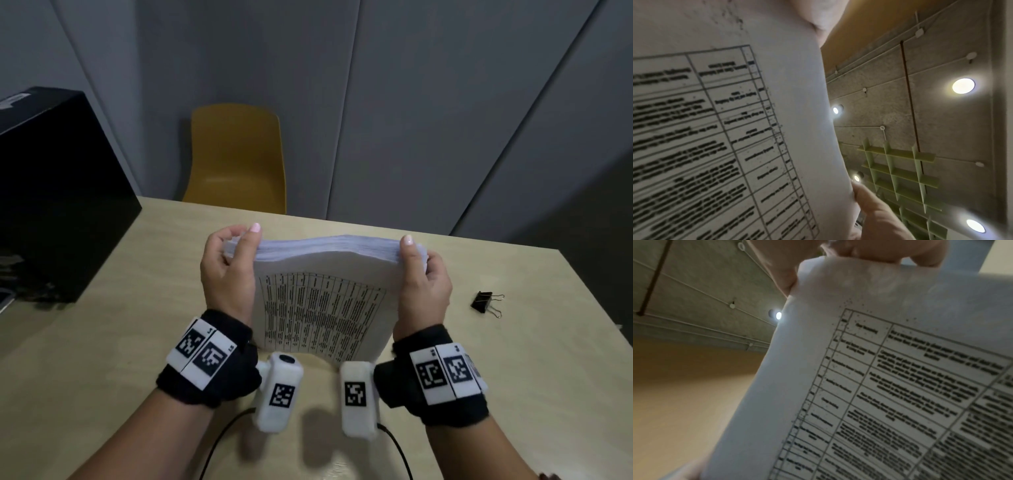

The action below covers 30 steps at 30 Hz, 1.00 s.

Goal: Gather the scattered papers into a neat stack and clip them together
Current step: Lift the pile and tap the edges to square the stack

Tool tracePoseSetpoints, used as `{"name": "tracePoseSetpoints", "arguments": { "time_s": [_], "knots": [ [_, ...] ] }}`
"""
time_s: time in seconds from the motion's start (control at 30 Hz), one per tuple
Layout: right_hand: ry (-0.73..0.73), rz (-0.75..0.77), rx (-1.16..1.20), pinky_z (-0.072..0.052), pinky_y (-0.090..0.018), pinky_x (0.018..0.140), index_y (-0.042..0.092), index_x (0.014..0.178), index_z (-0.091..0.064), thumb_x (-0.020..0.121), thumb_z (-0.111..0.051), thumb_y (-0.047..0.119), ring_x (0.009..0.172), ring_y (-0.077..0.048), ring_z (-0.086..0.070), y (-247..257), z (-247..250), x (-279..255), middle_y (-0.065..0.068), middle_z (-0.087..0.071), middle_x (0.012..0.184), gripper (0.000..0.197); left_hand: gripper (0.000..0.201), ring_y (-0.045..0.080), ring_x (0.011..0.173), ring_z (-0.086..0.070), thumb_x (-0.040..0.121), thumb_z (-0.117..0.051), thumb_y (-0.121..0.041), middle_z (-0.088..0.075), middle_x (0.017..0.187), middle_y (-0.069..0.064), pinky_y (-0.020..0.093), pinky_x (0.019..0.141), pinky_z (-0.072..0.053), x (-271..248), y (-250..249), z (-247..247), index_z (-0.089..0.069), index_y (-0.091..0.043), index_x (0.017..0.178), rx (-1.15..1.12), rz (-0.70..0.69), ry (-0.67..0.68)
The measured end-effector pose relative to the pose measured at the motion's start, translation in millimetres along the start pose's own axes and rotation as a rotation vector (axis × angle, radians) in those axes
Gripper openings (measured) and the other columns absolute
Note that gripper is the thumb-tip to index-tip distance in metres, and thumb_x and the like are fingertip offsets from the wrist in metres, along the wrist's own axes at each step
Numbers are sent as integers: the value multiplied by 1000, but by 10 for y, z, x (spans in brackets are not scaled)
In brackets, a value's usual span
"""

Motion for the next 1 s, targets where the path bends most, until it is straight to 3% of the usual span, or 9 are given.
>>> {"name": "tracePoseSetpoints", "arguments": {
  "time_s": [0.13, 0.27, 0.47, 0.57, 0.63, 0.7, 0.77, 0.9, 1.0],
  "knots": [
    [-70, -30, 25, -39, -26, 60, 21, 54, -45, 75, -61, 42, 59, -11, -43, -46, -24, 23, 9, -45, 55, 33, 6, -5, 61, -58, 89, -56, -19, -59, 81, 1, 7, 50, -42, 31, 65, -28, -56, -21, 83, -56, 14, -33],
    [-86, 132, -56, -35, -28, 56, 20, 55, -37, 91, -53, 31, 54, -12, -36, -29, -198, -43, 5, -37, 55, 41, 7, -5, 56, -55, 91, -54, -28, -55, 72, -5, 18, 56, -45, -91, 55, -168, -54, -21, 90, -65, 2, 55],
    [-138, 72, -48, -35, -30, 58, 21, 52, -35, 90, -52, 38, 55, -16, -34, 29, -61, 162, 2, -34, 56, 45, 81, 13, 104, -58, 57, -71, -40, -54, 115, 0, 31, 86, -50, -20, 115, 166, -32, -39, 129, 100, -249, 492],
    [-98, 57, -6, -31, -33, 56, 23, 46, -37, 88, -54, 41, 54, -18, -30, -1, 4, 215, 2, -31, 53, 49, 99, 5, 112, -56, 55, -83, -28, -60, 117, -21, 34, 96, -47, 82, 322, 343, -26, -38, 135, 305, -329, 554],
    [-58, 26, 28, -34, -35, 59, 22, 49, -39, 86, -54, 44, 58, -21, -34, 0, -6, 212, -7, -36, 60, 45, 86, -8, 106, -56, 51, -86, -35, -60, 110, -35, 18, 92, -47, 93, 416, 346, -43, -35, 125, 280, -206, 541],
    [23, -4, 50, -37, -34, 61, 22, 59, -43, 86, -53, 48, 63, -22, -40, 37, -23, 185, -8, -43, 68, 39, 47, -8, 93, -62, 55, -82, -41, -68, 95, -30, 11, 79, -51, 89, 500, 299, -65, -34, 99, 227, -71, 534],
    [205, 33, 70, -43, -36, 62, 16, 77, -50, 75, -59, 61, 69, -22, -48, 67, 21, 147, -12, -50, 77, 46, 11, -3, 80, -65, 77, -73, -21, -72, 79, -19, 11, 65, -52, 60, 462, 248, -67, -29, 82, 233, -45, 500],
    [596, 113, -46, -54, -25, 76, 18, 131, -38, 59, -81, 26, 95, -8, -63, -35, 288, 129, 0, -61, 109, 85, 20, -3, 73, -64, 86, -58, -3, -70, 71, -11, 9, 57, -49, 51, 370, 270, -60, -21, 79, 165, -31, 431],
    [535, 144, -153, -52, -22, 67, 12, 99, -62, 66, -75, 16, 79, -2, -66, -160, 343, 109, 9, -72, 84, 36, 16, -7, 73, -64, 84, -64, -8, -71, 72, -10, 9, 61, -50, 15, 363, 217, -61, -24, 80, 177, -77, 450]
  ]
}}
Point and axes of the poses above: each hand's wrist, its own x-axis towards the middle knuckle, its own z-axis out of the back of the hand, y = z × x, the point moved 2 cm from there along x, towards the middle knuckle
